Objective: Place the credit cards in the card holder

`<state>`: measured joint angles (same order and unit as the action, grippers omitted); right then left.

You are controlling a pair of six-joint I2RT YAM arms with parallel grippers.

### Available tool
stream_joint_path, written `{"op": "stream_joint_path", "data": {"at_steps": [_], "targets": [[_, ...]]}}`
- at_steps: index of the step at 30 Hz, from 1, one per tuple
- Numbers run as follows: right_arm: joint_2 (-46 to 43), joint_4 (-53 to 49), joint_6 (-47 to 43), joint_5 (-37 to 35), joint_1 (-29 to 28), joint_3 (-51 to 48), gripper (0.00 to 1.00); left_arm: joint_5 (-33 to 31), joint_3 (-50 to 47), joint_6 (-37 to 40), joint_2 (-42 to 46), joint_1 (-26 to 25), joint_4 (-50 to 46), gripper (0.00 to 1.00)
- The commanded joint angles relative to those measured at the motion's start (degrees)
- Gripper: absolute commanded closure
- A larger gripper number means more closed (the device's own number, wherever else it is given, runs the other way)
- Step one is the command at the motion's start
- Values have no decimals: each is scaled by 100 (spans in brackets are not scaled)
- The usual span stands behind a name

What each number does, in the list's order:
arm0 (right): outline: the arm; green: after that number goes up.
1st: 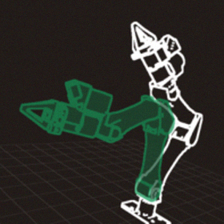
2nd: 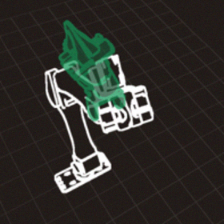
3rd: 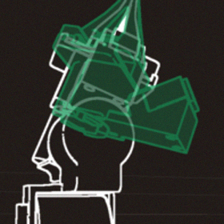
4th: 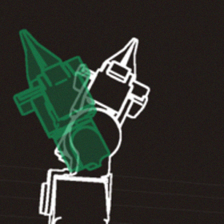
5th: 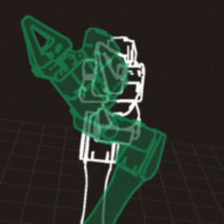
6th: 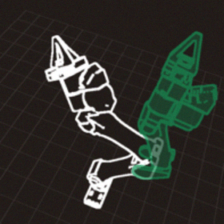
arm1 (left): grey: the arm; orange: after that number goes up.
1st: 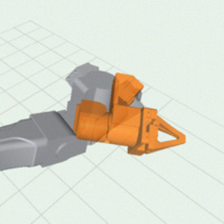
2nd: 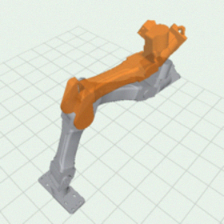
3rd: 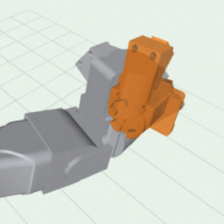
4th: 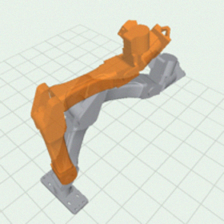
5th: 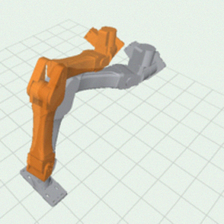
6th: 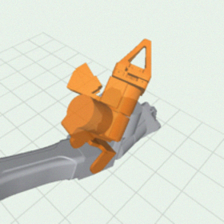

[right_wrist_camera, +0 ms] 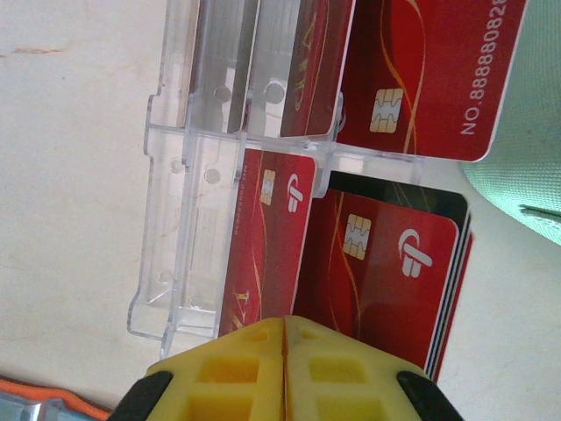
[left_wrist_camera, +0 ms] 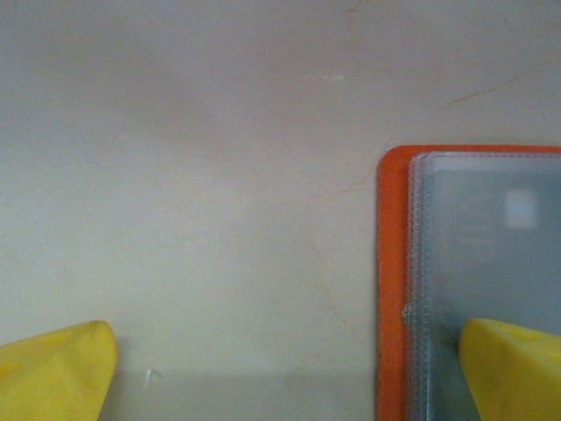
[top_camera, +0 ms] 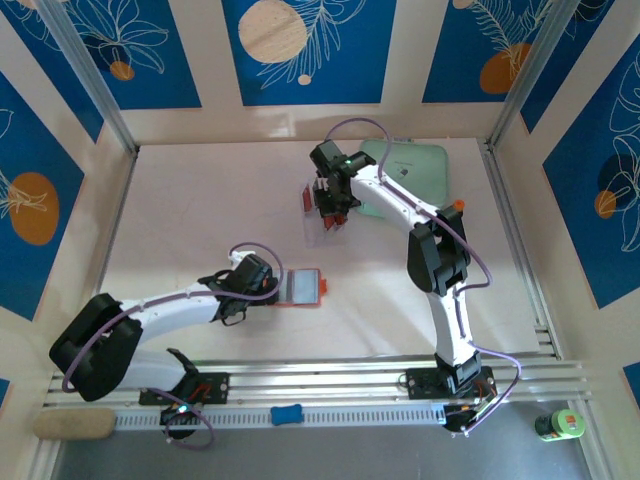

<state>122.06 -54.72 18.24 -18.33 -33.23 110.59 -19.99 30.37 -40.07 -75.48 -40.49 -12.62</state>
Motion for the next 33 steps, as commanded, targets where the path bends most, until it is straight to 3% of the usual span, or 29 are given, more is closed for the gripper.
{"op": "stream_joint_path", "data": {"at_steps": [1,6,33], "targets": [[-83,34,117,507,43,18,89,13,-58,-45,95,59,40,0],[-130,107,225,727,71,-7,81,18,-49,-44,95,59,48,0],[31,130,425,1117,98,168,79,40,-104,-46,49,68,202,0]]}}
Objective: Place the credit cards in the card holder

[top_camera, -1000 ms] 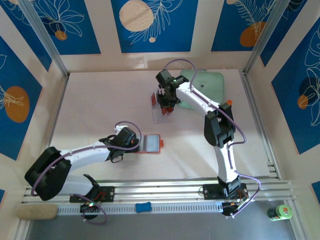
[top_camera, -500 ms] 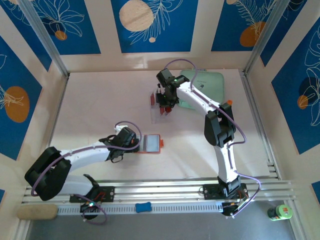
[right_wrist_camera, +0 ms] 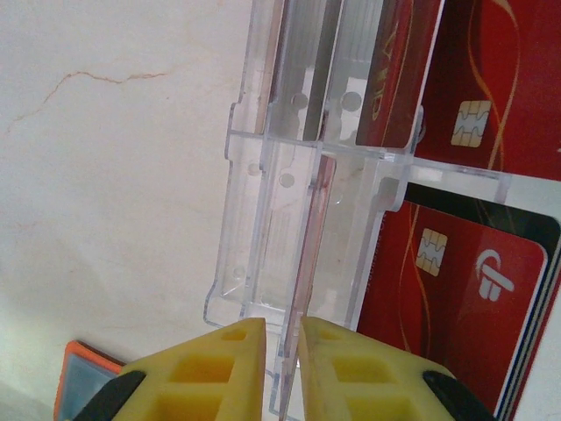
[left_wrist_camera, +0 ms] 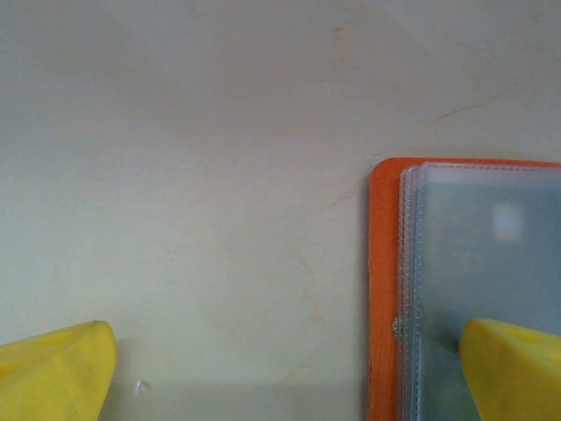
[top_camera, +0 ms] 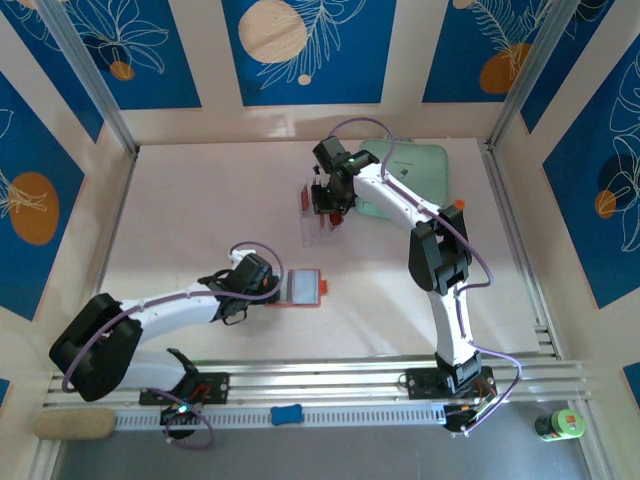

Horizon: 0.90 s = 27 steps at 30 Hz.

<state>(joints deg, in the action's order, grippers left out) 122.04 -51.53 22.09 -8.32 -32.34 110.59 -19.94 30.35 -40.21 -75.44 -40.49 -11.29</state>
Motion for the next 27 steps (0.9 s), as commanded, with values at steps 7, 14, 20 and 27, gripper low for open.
{"op": "stream_joint_path", "data": {"at_steps": [7,14,20,27], "targets": [[171,-340,-20,-72,6,301,79,53,-108,-40,38,69,116,0],[202,-391,-60,-82,0,332,77,70,-100,-40,37,72,136,0],[47,-393,-123,-243,-86,340,77,96,-76,-35,79,76,135,0],[-19,-589,-288,-718,-253,614,76,107,-75,-35,97,76,138,0]]}}
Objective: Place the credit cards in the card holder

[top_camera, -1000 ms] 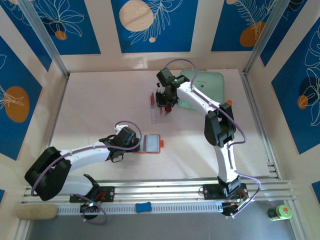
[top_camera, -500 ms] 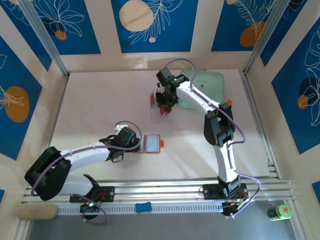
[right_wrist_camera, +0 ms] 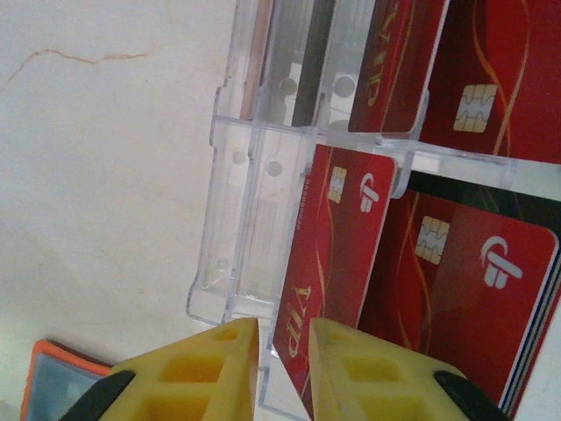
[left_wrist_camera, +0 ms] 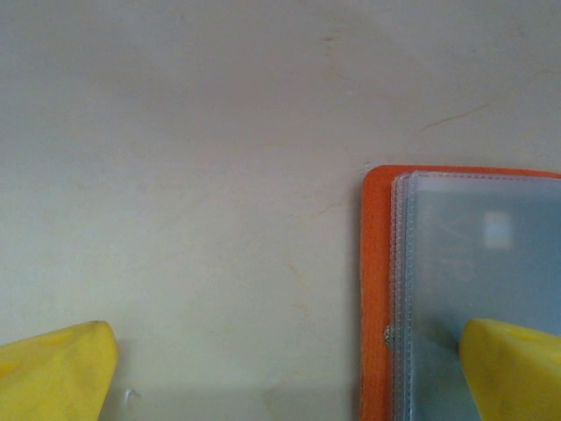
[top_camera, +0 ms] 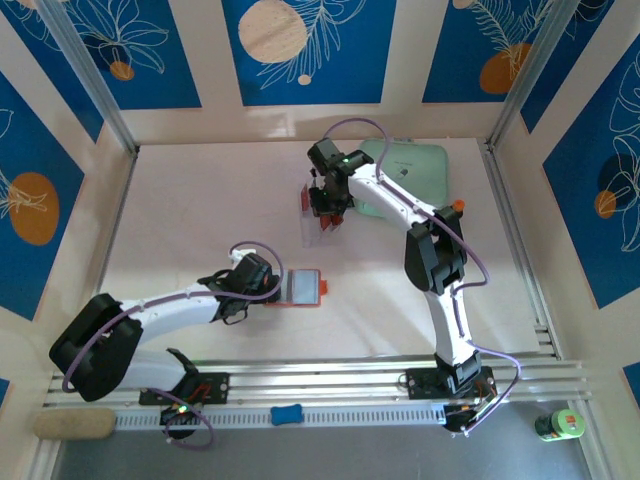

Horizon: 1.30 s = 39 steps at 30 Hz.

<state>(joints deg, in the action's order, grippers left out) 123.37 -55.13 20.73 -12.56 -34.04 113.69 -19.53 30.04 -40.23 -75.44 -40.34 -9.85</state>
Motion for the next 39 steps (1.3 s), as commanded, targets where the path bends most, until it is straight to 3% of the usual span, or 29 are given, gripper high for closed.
{"op": "stream_joint_path", "data": {"at_steps": [1,13,39], "targets": [[-126,-279,-179,-364,-86,356,76,72,-51,-33,99,62,-1,0],[366,-787,-362,-1231,-217,768,71,98,-77,-38,115,73,46,0],[862,-1039,-307,-700,-316,1261,76,143,-201,-81,161,123,168,0]]}}
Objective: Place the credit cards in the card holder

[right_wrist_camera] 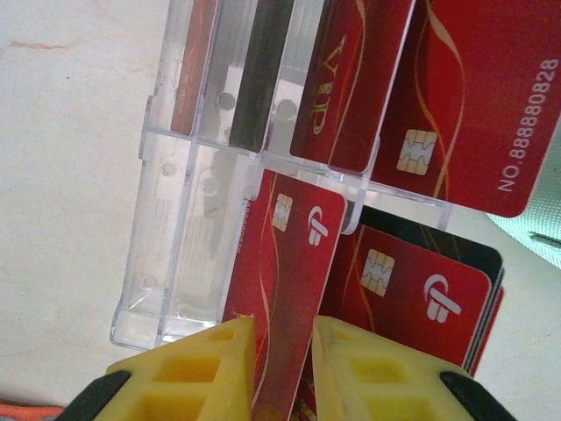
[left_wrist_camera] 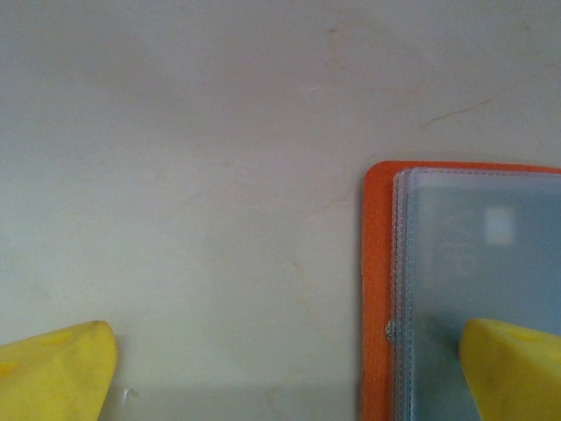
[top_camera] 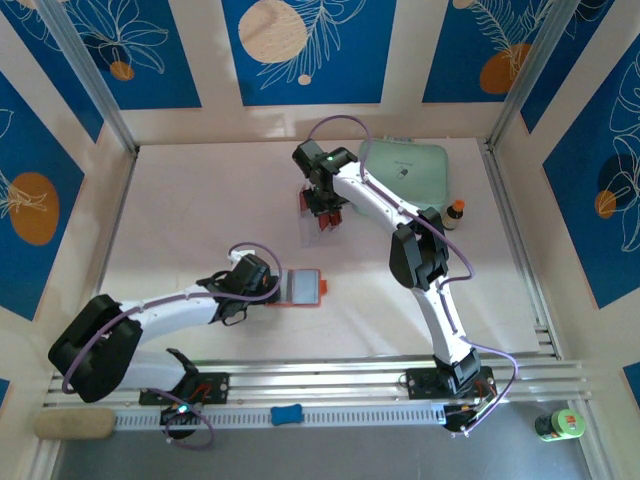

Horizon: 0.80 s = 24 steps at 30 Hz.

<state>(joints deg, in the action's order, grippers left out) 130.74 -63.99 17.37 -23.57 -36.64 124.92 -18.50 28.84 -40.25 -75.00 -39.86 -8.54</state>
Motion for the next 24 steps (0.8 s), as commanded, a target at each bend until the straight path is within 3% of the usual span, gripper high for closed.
{"op": "stream_joint_path", "data": {"at_steps": [1,4,10,24], "targets": [[94,-134,77,488,-46,129,76,42,-97,-80,126,74,46,0],[-8,-55,161,643,-18,74,75,42,-98,-89,129,83,60,0],[-31,-187,183,234,-62,131,64,74,-110,-88,131,94,96,0],[211,-403,186,97,-140,294,64,124,-167,-98,141,112,197,0]]}}
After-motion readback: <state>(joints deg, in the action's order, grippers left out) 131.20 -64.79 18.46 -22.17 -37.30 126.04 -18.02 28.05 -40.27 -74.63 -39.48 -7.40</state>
